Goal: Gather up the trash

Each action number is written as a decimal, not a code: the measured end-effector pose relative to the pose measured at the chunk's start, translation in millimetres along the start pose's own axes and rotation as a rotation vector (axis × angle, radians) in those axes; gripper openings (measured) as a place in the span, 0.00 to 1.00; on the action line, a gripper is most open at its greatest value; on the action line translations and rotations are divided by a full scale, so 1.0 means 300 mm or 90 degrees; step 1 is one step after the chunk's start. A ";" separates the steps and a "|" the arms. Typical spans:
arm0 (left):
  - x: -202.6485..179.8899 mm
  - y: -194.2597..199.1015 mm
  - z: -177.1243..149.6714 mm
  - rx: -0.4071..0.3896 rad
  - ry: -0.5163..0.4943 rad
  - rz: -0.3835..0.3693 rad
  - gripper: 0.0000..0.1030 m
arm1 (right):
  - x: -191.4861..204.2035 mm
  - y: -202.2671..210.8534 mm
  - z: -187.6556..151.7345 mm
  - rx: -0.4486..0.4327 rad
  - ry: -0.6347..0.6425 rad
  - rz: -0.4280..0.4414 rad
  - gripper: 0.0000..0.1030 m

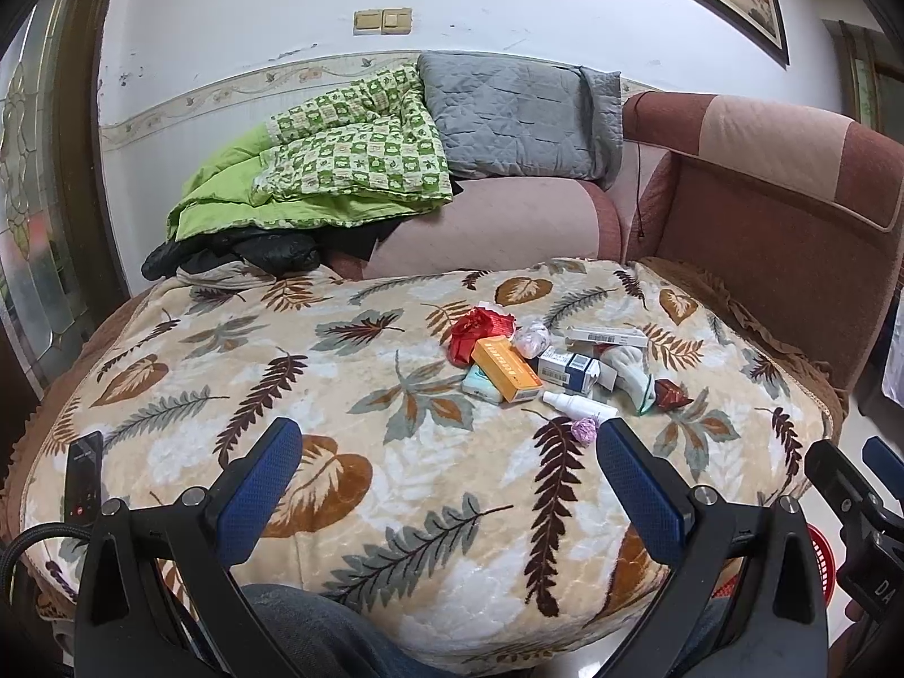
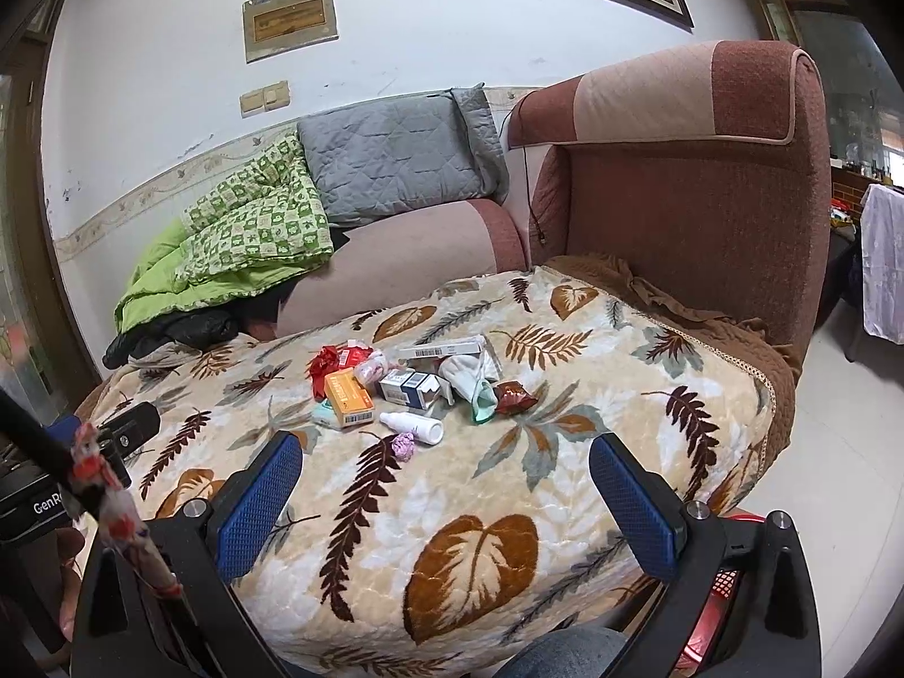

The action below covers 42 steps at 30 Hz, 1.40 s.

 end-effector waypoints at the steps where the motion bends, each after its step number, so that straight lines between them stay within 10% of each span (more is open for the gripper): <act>1: -0.001 -0.001 0.000 0.000 0.000 -0.001 1.00 | -0.001 0.000 0.000 0.000 0.000 0.000 1.00; 42: -0.003 -0.002 -0.005 -0.003 0.000 0.001 1.00 | -0.012 0.018 0.009 -0.010 -0.007 0.003 1.00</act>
Point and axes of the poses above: each gripper's, at about its wrist camera, not at the fingertips, and y roughly against the way its jaws point, x to its left, z to its top, the point moved 2 cm from there along -y, roughly the way its jaws point, and after that the axes turned 5 degrees about z, right-handed, at the moved point
